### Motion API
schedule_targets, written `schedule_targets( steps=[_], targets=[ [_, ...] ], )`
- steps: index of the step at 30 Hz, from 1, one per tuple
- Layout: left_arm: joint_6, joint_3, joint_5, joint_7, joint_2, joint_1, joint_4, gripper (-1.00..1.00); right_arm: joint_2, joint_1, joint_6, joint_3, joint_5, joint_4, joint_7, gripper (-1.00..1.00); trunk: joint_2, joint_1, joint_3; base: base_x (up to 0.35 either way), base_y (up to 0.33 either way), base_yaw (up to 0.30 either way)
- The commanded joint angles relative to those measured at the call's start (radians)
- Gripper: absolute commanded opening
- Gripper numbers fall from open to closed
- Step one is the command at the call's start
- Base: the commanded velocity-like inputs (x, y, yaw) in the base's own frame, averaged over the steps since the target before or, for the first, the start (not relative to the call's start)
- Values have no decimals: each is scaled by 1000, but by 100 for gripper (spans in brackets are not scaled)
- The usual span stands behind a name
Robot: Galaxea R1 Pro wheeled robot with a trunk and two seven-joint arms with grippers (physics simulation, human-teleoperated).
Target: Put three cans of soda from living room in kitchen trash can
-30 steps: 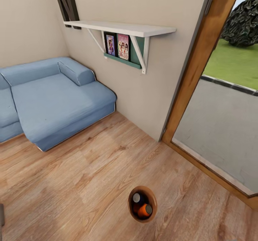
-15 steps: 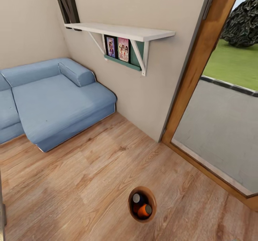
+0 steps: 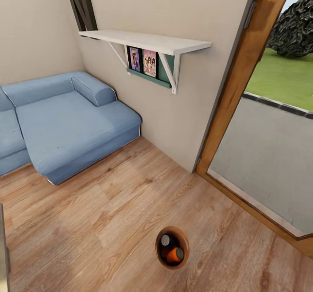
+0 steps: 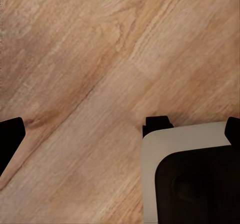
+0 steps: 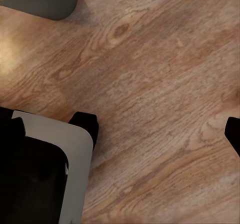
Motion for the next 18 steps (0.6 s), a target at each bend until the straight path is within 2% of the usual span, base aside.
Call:
schedule_targets(
  steps=[1, 18],
  targets=[
    [0, 0, 0, 0, 0, 0, 0, 100, 0, 0, 0, 0, 0, 0, 0, 100, 7, -4, 3, 0, 0, 0],
    [0, 0, 0, 0, 0, 0, 0, 100, 0, 0, 0, 0, 0, 0, 0, 100, 126, -69, 57, 0, 0, 0]
  ],
)
